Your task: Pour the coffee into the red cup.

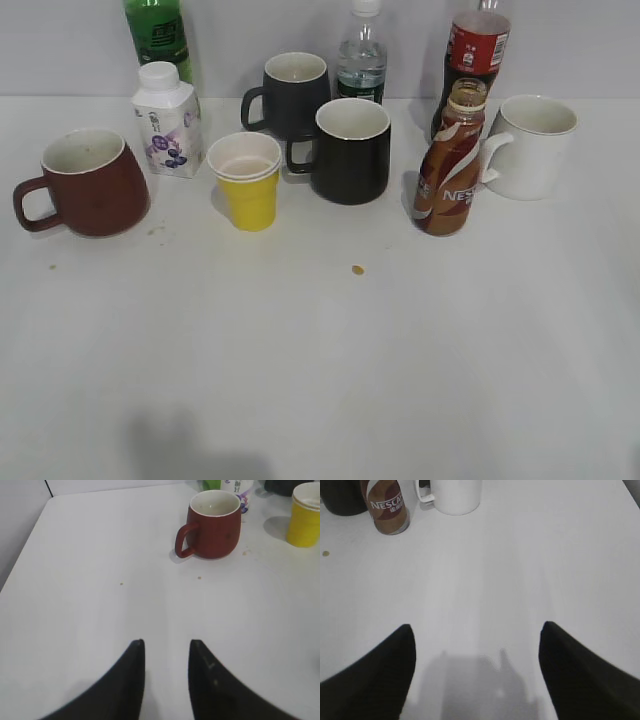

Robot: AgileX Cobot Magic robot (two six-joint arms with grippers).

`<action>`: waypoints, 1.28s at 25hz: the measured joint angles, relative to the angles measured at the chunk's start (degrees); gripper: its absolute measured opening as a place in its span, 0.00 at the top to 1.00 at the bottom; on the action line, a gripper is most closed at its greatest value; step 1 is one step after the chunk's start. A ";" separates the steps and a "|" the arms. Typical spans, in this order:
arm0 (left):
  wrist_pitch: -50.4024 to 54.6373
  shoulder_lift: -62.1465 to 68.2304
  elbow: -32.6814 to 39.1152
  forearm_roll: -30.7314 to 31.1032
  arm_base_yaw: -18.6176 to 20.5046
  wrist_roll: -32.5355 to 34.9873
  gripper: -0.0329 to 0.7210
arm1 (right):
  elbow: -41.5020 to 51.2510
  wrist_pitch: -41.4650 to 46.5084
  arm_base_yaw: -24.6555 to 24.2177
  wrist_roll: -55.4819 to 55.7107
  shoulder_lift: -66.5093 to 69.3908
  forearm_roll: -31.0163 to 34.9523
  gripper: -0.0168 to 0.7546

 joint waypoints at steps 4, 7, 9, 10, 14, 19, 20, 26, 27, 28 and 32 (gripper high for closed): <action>0.00 0.00 0.00 0.00 0.00 0.00 0.64 | 0.00 0.00 0.00 0.00 0.00 0.00 0.23; 0.00 0.00 0.00 0.00 0.00 0.00 0.64 | 0.00 0.00 0.00 0.00 0.00 0.00 0.23; 0.00 0.00 0.00 0.00 0.00 0.00 0.64 | 0.00 0.00 0.00 0.00 0.00 0.00 0.23; 0.00 0.00 0.00 0.00 0.00 0.00 0.64 | 0.00 0.00 0.00 0.00 0.00 0.00 0.23; 0.00 0.00 0.00 0.00 0.00 0.00 0.64 | 0.00 0.00 0.00 -0.06 0.00 0.00 0.23; 0.00 0.00 0.00 0.00 0.00 0.00 0.64 | 0.00 0.00 0.00 0.00 0.00 0.00 0.23; 0.00 0.00 0.00 0.00 0.00 0.00 0.64 | 0.00 0.00 0.00 0.00 0.00 0.00 0.23; 0.00 0.00 0.00 0.00 0.00 0.00 0.64 | 0.00 0.00 0.00 0.00 0.00 0.00 0.23; 0.00 0.00 0.00 0.00 0.00 0.00 0.64 | 0.00 0.00 0.00 0.00 0.00 0.00 0.23; 0.00 0.00 0.00 0.00 0.00 0.00 0.64 | 0.00 0.00 0.00 0.00 0.00 0.00 0.23; 0.00 0.00 0.00 0.00 0.00 0.00 0.64 | 0.00 0.00 0.00 0.00 0.00 0.00 0.23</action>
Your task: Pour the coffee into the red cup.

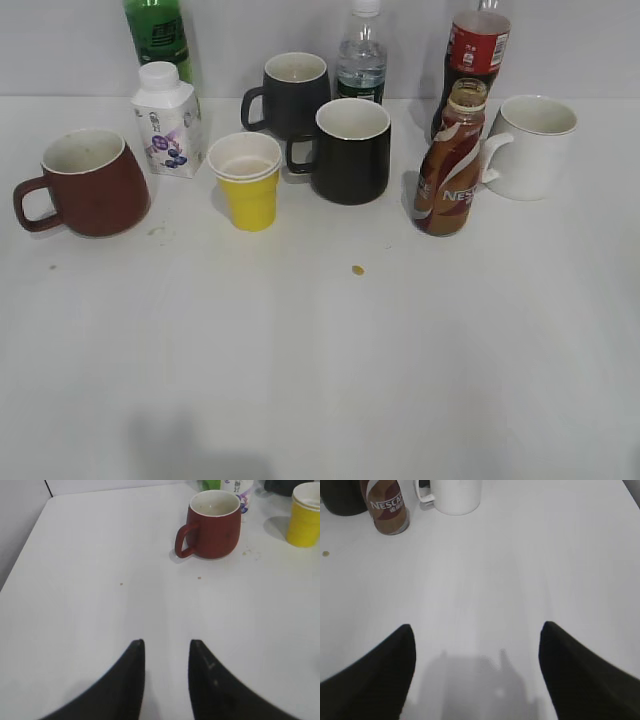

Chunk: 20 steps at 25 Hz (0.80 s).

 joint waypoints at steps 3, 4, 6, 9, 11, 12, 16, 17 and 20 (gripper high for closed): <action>0.00 0.00 0.00 0.00 0.00 0.00 0.64 | 0.00 0.00 0.00 0.00 0.00 0.00 0.23; 0.00 0.00 0.00 -0.06 0.00 0.00 0.64 | 0.00 0.00 0.00 0.00 0.00 0.00 0.23; -0.70 0.00 -0.31 0.17 0.00 0.00 0.64 | 0.00 -0.07 0.00 0.00 0.00 -0.04 0.23; -7.61 1.08 -1.04 0.44 -0.30 0.00 0.64 | -0.93 -3.47 0.00 0.00 1.41 0.08 0.23; -14.05 3.10 -0.99 0.44 -0.58 0.00 0.64 | -1.33 -10.23 0.00 0.00 2.78 1.32 0.23; -17.68 4.19 -0.79 0.44 -0.65 0.00 0.64 | -1.40 -13.77 0.00 0.00 3.61 1.83 0.23; -32.61 10.34 2.93 0.16 -0.65 0.00 0.64 | -0.17 -26.55 0.00 0.00 8.60 2.68 0.23; -36.71 12.13 4.21 0.16 -0.65 0.00 0.64 | 0.44 -29.92 0.00 0.00 10.50 2.79 0.23; -53.63 18.50 7.68 0.12 -0.65 0.00 0.64 | 1.62 -36.88 0.23 0.00 16.58 2.79 0.23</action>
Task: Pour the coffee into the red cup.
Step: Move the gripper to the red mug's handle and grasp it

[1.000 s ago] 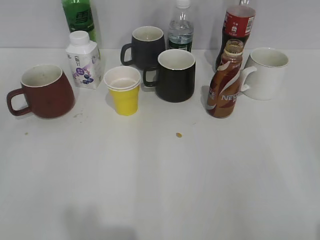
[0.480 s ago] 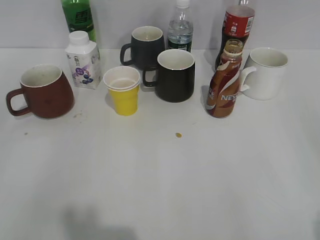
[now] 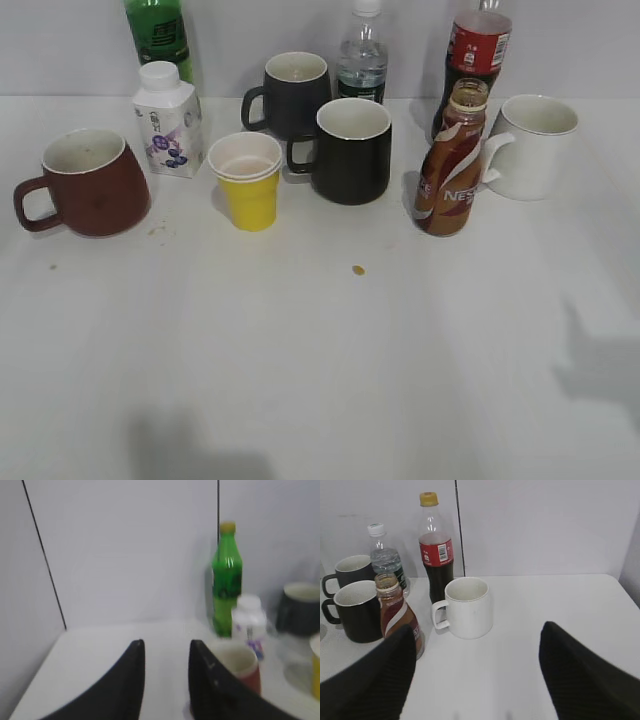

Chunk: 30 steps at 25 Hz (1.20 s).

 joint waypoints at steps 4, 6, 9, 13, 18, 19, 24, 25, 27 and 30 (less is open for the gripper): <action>-13.20 12.41 1.81 0.53 0.00 0.00 0.64 | 0.15 -7.49 3.64 -0.04 6.65 -0.20 0.23; -15.47 18.74 1.81 0.53 0.00 0.00 0.63 | 0.15 -10.30 5.77 -0.04 10.00 -0.33 0.23; -16.59 26.74 2.01 -0.12 0.00 0.00 0.63 | 0.15 -11.88 8.46 -0.04 15.39 -0.50 0.23; -18.90 32.87 4.22 -2.54 0.00 0.00 0.63 | 0.15 -13.18 10.16 -0.04 21.56 -0.53 0.23; -31.49 37.40 12.13 -3.99 0.00 -0.78 0.62 | 0.62 -16.70 12.06 -0.04 27.58 -2.51 0.23; -33.51 38.95 12.92 -4.03 0.00 -0.93 0.62 | 0.91 -17.72 12.27 -0.04 28.63 -2.77 0.23; -44.75 49.36 13.25 -2.64 0.00 -4.24 0.61 | 2.49 -22.78 12.60 -0.04 33.92 -2.77 0.23; -47.95 52.17 13.25 -0.79 0.00 -5.24 0.61 | 2.49 -23.50 12.60 -0.04 34.49 -2.82 0.23; -54.51 58.19 13.25 3.60 0.00 -6.09 0.61 | 2.49 -24.88 12.60 -0.04 35.17 -2.91 0.24; -63.51 66.82 13.13 6.21 0.00 -6.27 0.61 | 2.49 -25.78 12.60 -0.04 35.46 -2.96 0.26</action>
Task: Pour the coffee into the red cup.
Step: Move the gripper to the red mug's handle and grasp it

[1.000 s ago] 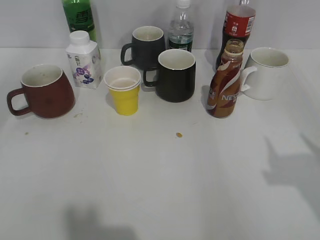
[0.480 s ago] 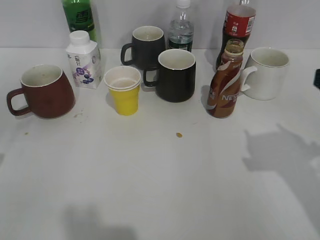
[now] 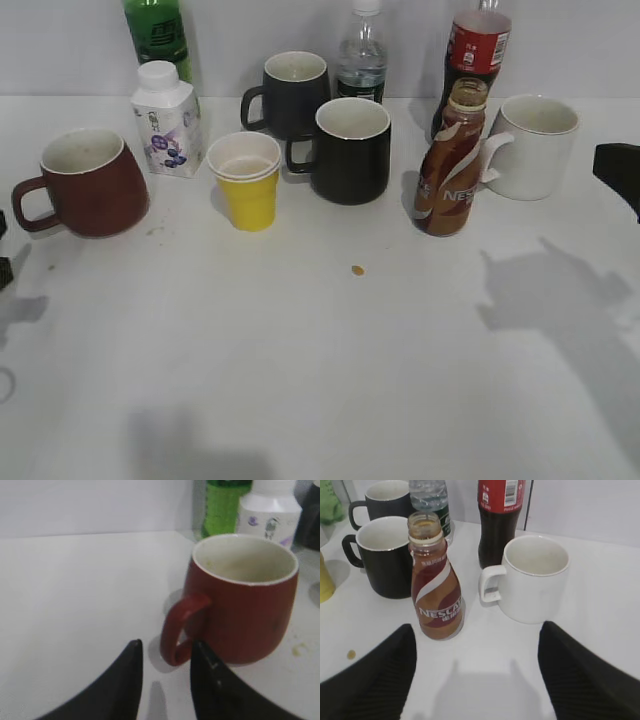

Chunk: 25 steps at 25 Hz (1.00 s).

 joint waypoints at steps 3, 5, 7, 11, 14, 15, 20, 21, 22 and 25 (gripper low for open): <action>-6.78 7.75 -0.83 -0.05 0.00 0.00 0.61 | 0.00 -0.10 0.00 -0.02 0.00 -0.06 0.28; -10.23 11.72 -2.04 -0.07 0.00 0.00 0.61 | 0.00 -0.10 0.00 -0.02 0.00 -0.63 0.28; -11.70 14.63 -3.59 -0.11 0.00 0.00 0.61 | 0.00 -0.20 0.00 -0.02 0.00 -1.71 0.28; -12.47 17.41 -5.89 -0.50 0.00 -0.06 0.61 | 0.00 -0.18 0.00 -0.02 0.00 -2.40 0.28; -11.24 18.22 -7.81 -0.50 0.00 -0.06 0.61 | 0.00 -0.18 0.00 -0.02 0.00 -2.54 0.28; -10.53 18.64 -8.68 -0.50 0.00 -0.06 0.61 | 0.00 -0.18 0.00 -0.07 0.00 -2.54 0.28; -9.20 21.01 -12.42 -0.55 0.00 -0.06 0.61 | 0.00 -0.18 0.00 -0.07 0.00 -2.54 0.29; -8.97 21.61 -13.15 -0.55 0.00 -0.06 0.61 | 0.00 -0.25 0.00 -0.07 0.00 -2.54 0.29; -8.67 22.22 -13.91 -0.55 0.00 -0.06 0.61 | 0.00 -0.25 0.00 -0.07 0.00 -2.54 0.29; -8.22 23.97 -15.91 -0.55 0.00 -0.06 0.61 | 0.00 -0.25 0.00 -0.01 0.00 -2.87 0.29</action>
